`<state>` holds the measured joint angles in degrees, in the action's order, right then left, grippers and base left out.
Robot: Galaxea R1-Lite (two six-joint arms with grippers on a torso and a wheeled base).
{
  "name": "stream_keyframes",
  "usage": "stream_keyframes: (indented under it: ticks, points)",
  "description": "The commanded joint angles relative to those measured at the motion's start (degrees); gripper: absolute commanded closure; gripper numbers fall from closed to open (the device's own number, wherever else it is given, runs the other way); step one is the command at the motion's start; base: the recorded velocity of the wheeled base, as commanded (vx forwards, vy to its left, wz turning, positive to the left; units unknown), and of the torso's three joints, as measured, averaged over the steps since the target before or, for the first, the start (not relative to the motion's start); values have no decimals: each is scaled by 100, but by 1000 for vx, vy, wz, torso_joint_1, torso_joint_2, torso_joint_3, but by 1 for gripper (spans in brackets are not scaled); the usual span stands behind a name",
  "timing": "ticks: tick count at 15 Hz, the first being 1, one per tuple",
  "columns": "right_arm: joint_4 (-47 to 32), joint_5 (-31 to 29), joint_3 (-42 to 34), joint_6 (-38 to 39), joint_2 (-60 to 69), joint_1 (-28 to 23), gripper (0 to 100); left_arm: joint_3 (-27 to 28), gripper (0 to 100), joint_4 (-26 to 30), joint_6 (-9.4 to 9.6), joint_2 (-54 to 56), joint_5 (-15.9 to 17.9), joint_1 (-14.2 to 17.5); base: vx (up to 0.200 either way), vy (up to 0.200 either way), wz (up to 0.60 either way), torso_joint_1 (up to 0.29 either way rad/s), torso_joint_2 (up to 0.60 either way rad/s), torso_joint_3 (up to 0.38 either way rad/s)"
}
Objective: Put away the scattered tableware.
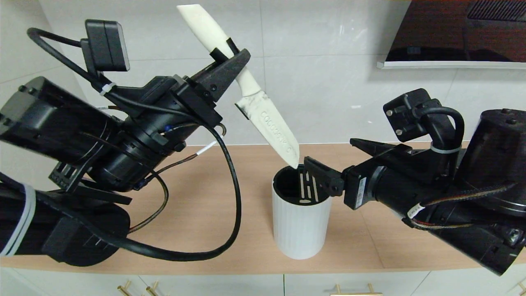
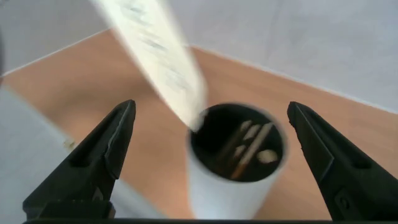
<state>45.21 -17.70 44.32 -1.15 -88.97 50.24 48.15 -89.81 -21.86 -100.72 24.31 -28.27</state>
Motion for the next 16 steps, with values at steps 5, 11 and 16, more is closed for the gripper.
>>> stream_keyframes:
  ticks: [5,11,16]
  points:
    - [-4,3,-12,-44,-24,-137,0,-16,100,-19,1228,-413,241,67,0,0,0,0,0,0]
    - [5,3,-12,-44,-121,-181,0,-16,100,-19,1245,-704,250,-21,0,0,0,0,0,0]
    - [5,3,-12,-44,-121,-216,0,-34,100,-19,1245,-1178,232,-205,0,0,0,0,0,0]
